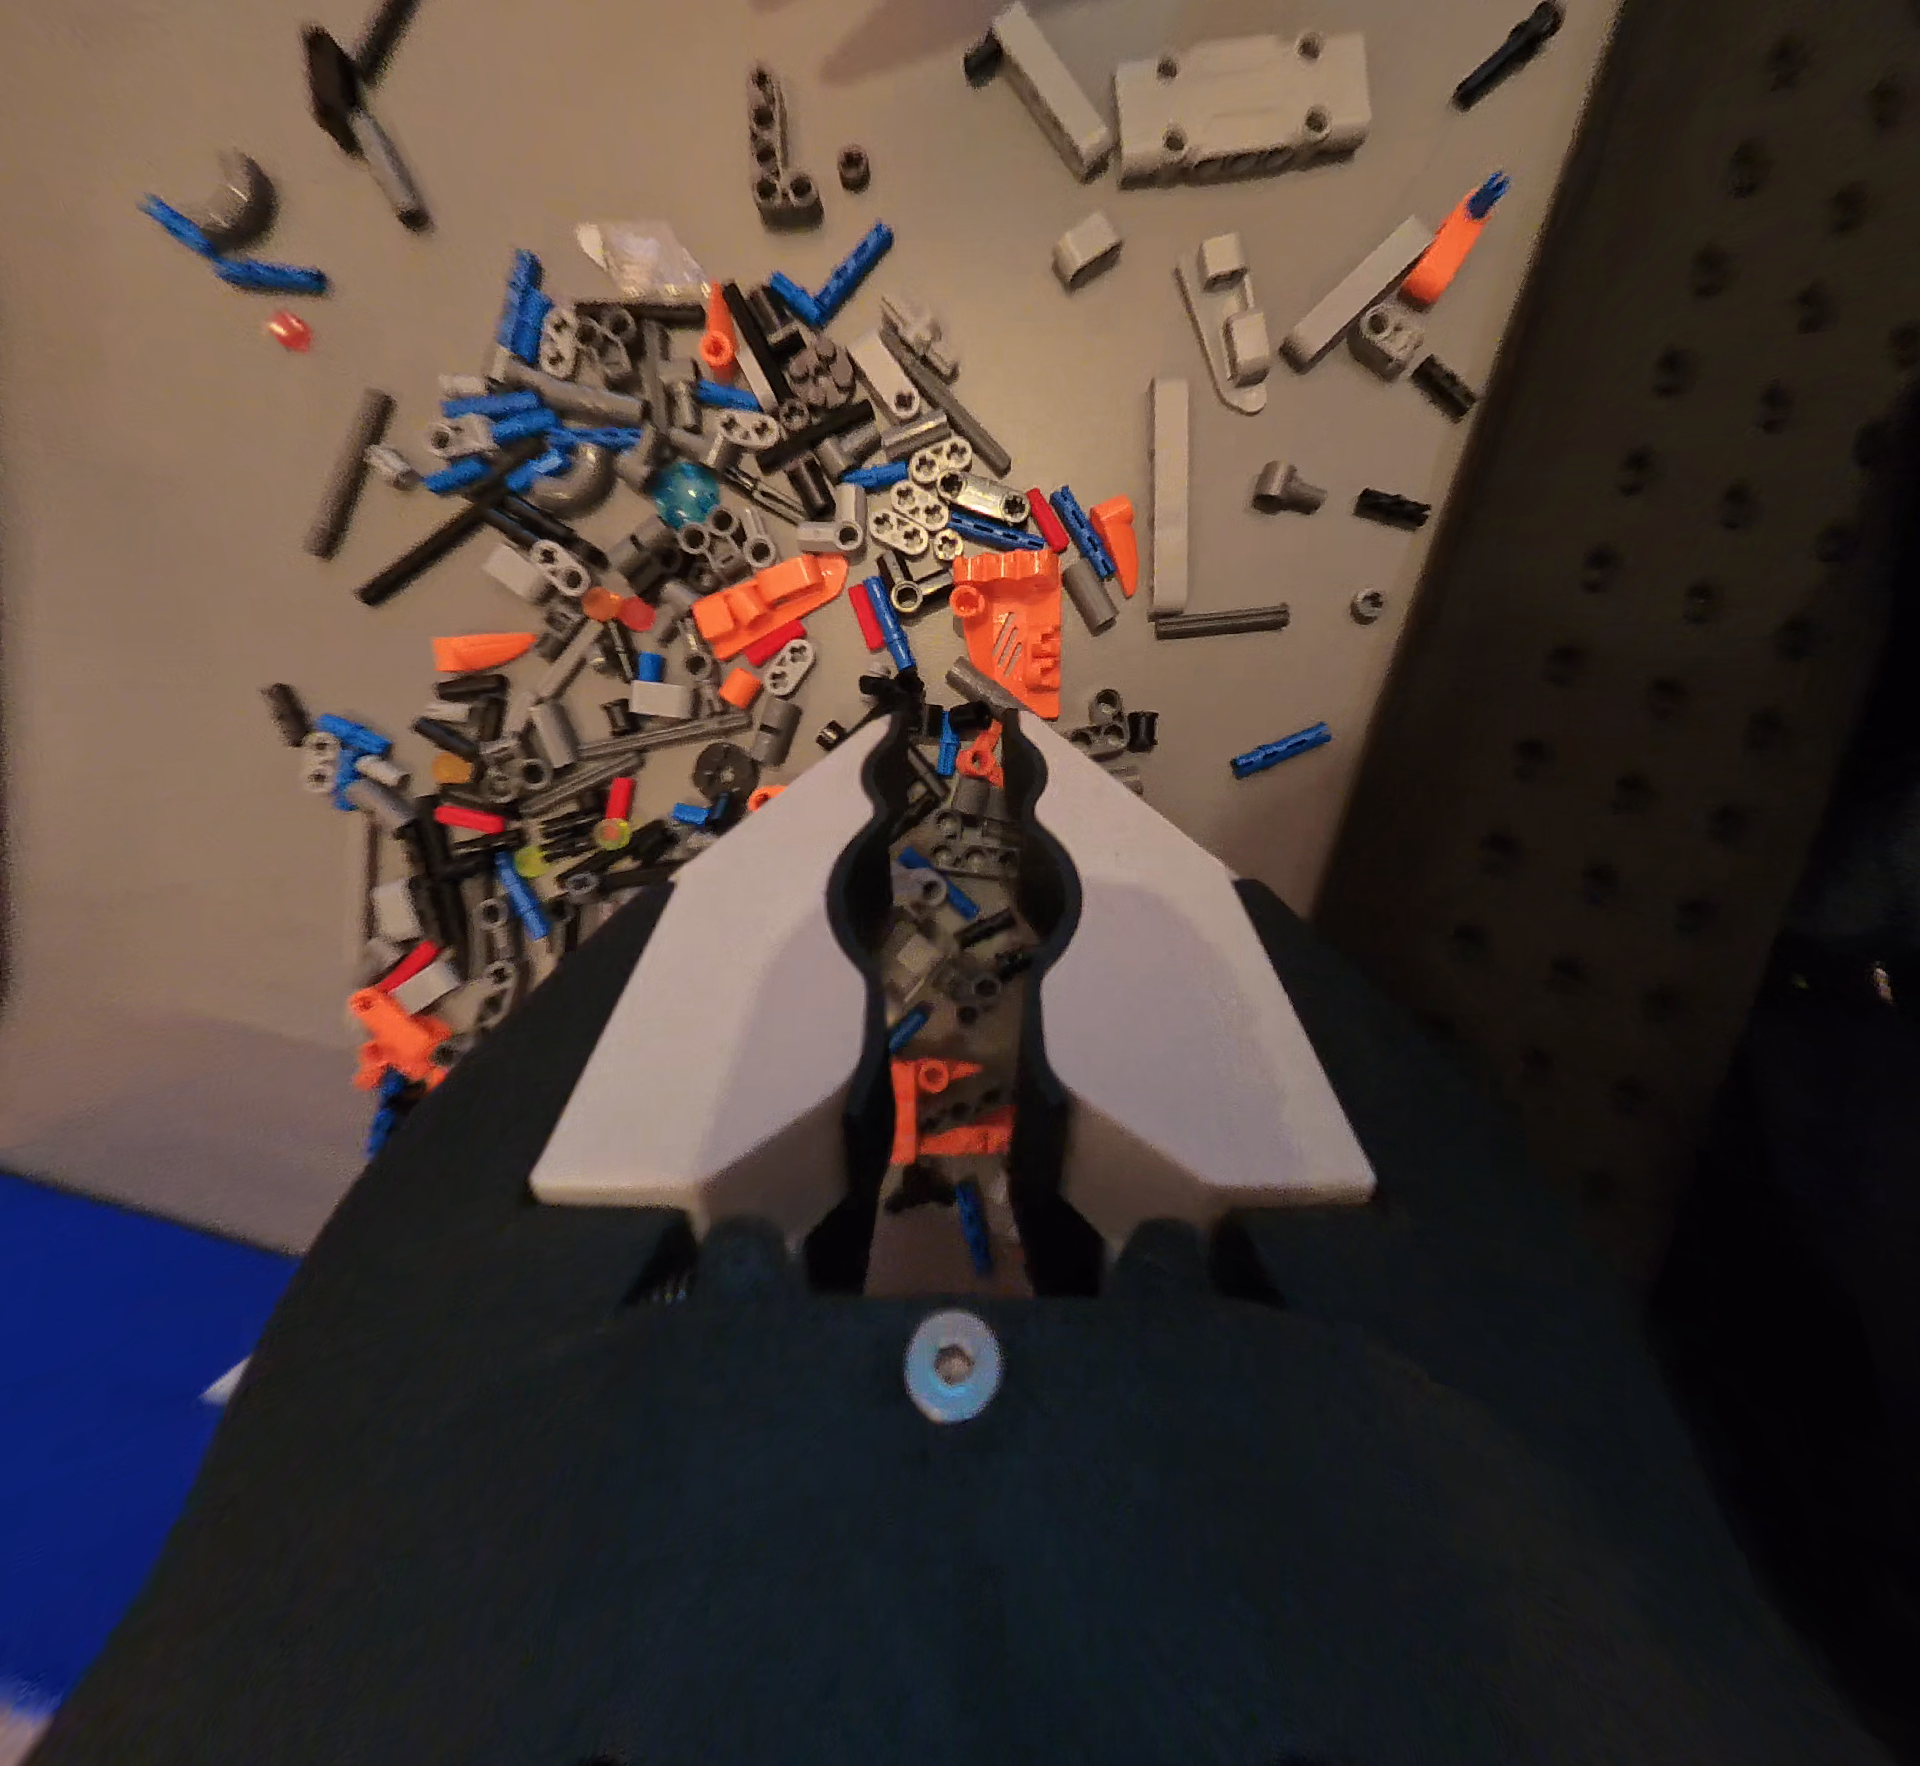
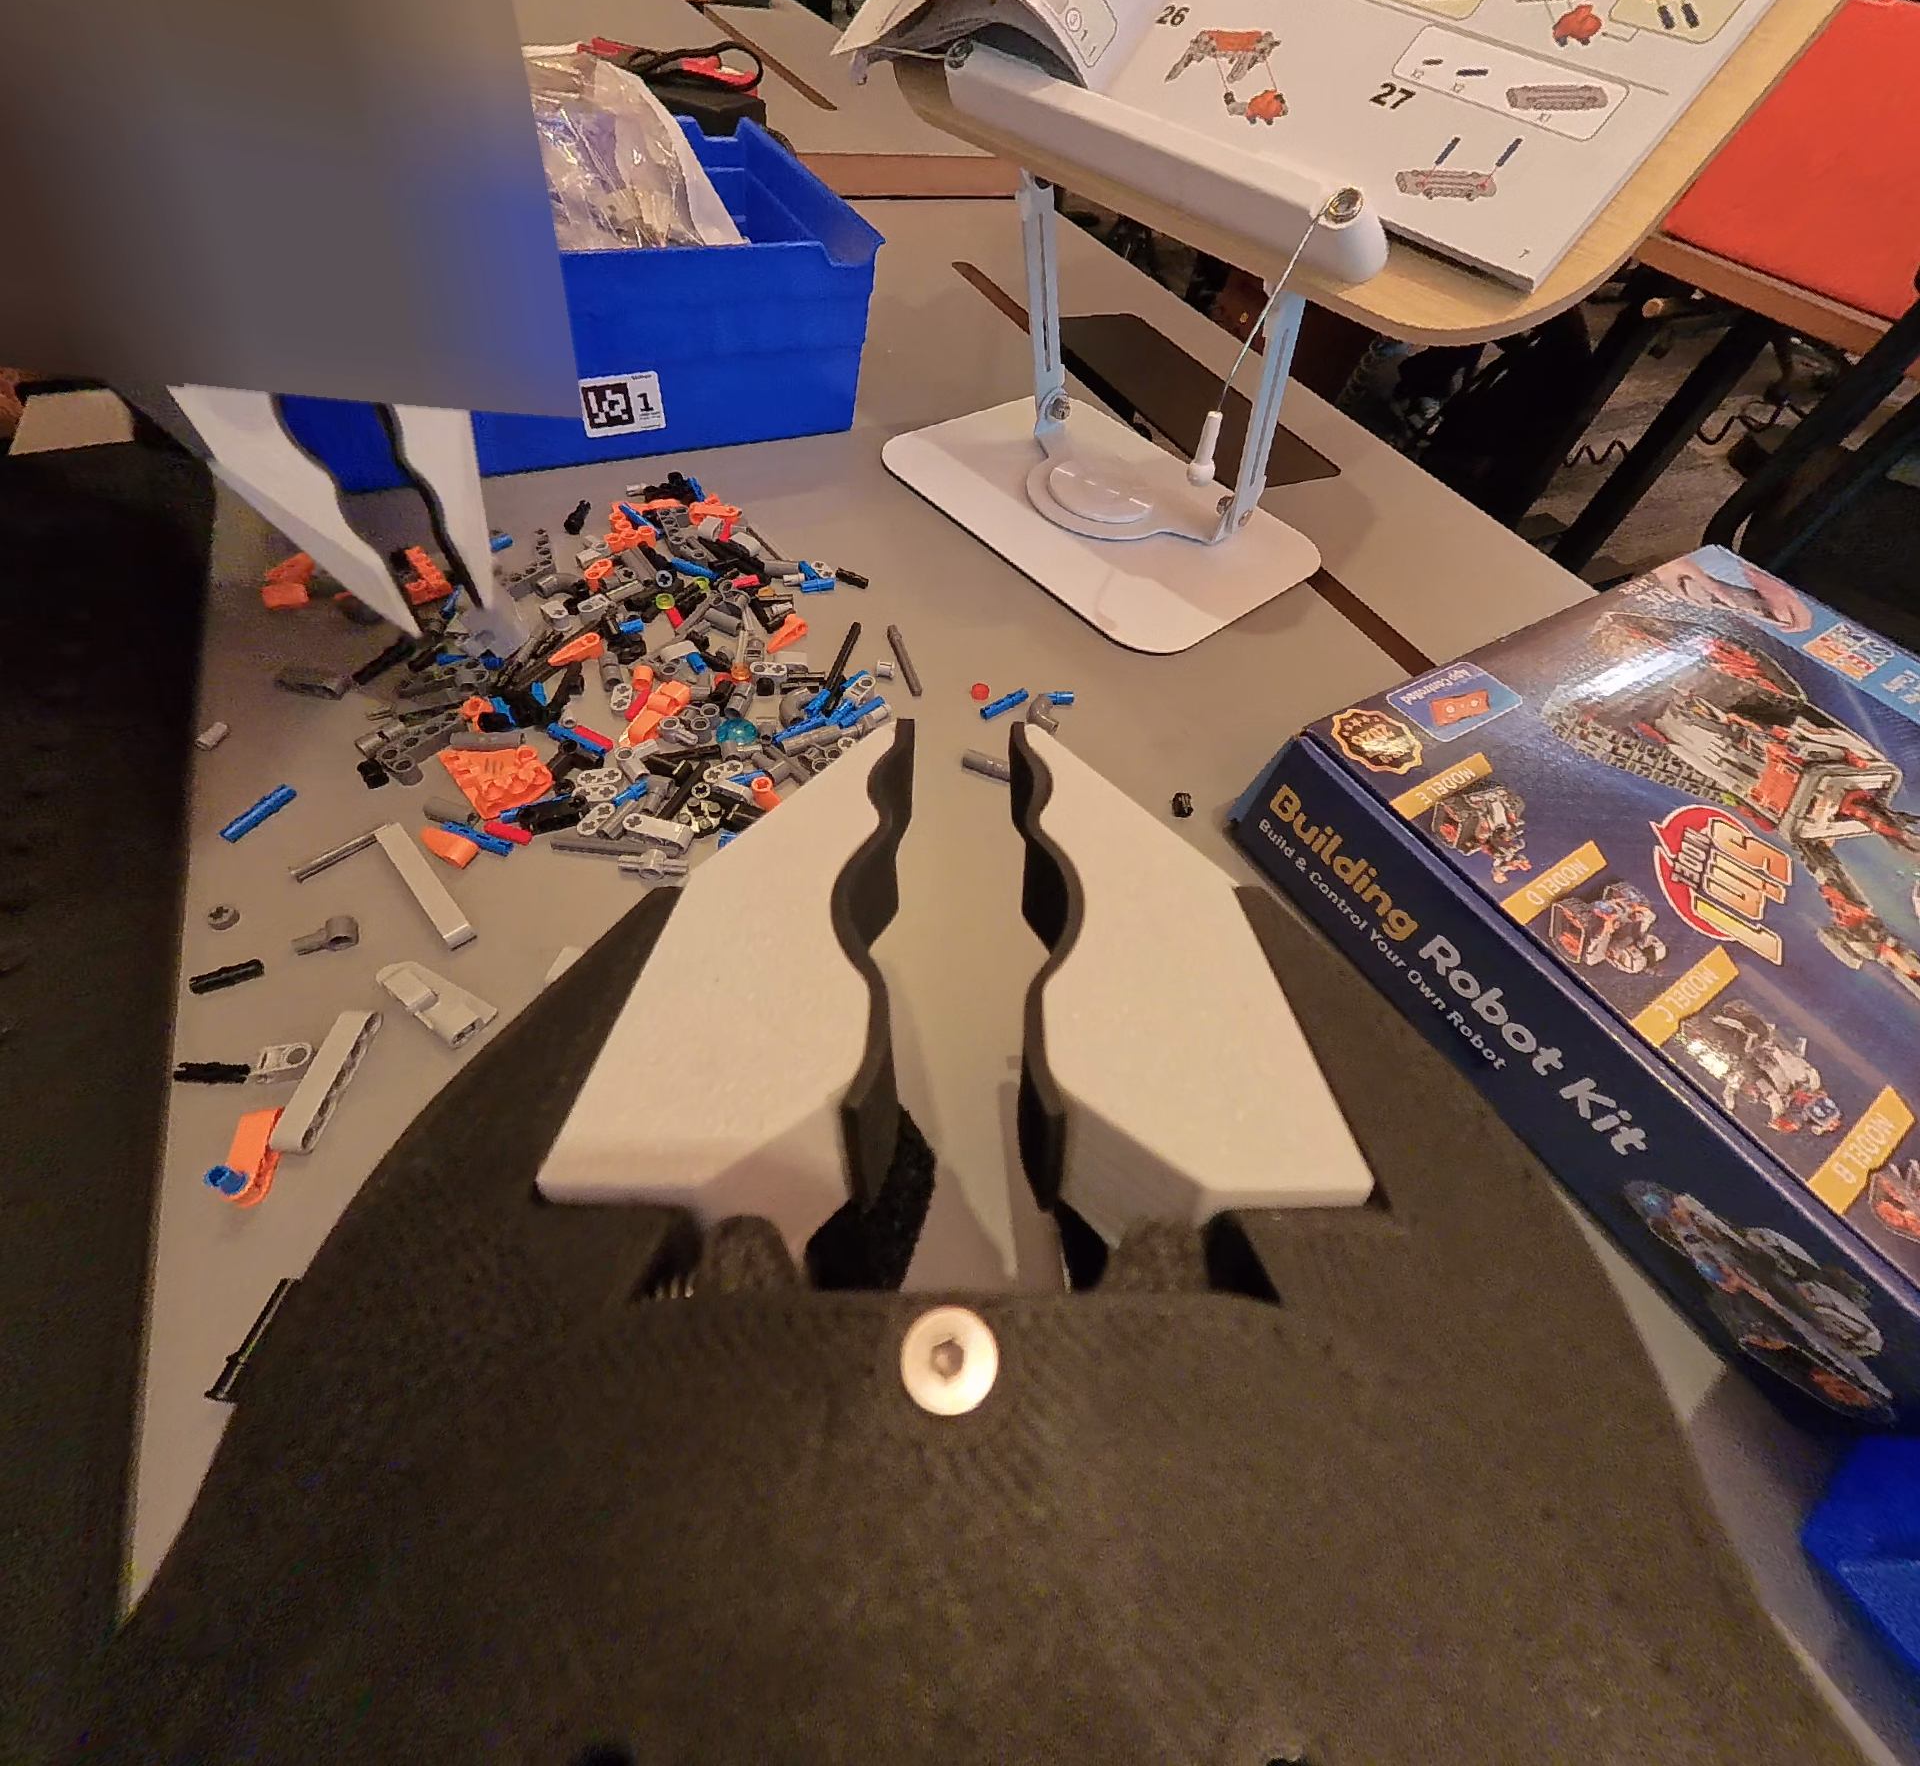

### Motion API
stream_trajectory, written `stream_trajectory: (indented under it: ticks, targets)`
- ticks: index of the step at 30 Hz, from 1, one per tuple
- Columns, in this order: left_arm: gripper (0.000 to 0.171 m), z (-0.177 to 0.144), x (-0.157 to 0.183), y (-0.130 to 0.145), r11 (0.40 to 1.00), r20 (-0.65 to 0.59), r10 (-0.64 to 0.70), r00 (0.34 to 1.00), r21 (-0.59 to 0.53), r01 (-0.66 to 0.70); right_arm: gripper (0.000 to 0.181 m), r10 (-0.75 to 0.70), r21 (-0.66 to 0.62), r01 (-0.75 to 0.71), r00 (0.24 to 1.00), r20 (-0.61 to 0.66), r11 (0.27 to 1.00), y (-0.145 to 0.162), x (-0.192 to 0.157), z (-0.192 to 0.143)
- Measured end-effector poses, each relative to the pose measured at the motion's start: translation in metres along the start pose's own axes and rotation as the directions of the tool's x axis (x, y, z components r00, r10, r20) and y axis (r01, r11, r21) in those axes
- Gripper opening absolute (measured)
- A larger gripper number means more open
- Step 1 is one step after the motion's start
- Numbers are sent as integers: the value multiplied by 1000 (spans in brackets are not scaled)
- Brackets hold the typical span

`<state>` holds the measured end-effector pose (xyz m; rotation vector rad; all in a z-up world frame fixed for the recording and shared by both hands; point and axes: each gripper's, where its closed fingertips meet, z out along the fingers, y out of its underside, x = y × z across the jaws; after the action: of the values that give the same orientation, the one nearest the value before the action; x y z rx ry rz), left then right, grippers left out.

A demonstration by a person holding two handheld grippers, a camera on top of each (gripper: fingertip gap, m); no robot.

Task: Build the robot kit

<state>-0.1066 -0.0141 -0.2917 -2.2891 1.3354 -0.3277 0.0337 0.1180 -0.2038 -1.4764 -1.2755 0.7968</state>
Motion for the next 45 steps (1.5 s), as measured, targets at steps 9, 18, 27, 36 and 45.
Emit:
stream_trajectory:
  ticks: [9, 18, 27, 36, 45]
  targets:
    - [11, -132, -27, 53, 997, 25, 8, 1000, -76, -6, 16, 10, -6, -10, 1000, 5, 1000, 4, 1, 2]
    - [9, -169, -41, 199, 910, -15, -168, 986, -388, 149, 16, 24, -43, -24, 1000, -2, 999, 17, 5, 9]
    - [18, -137, -70, 252, 858, 63, -199, 978, -471, 205, 16, 25, -80, -26, 1000, -11, 996, 27, 8, 13]
    - [43, -134, -75, 278, 798, 16, -244, 970, -565, 210, 16, 29, -94, -29, 1000, -3, 995, 31, 7, 15]
    - [32, -124, -76, 285, 777, 7, -179, 984, -612, 146, 16, 27, -91, -28, 1000, -2, 995, 30, 7, 14]
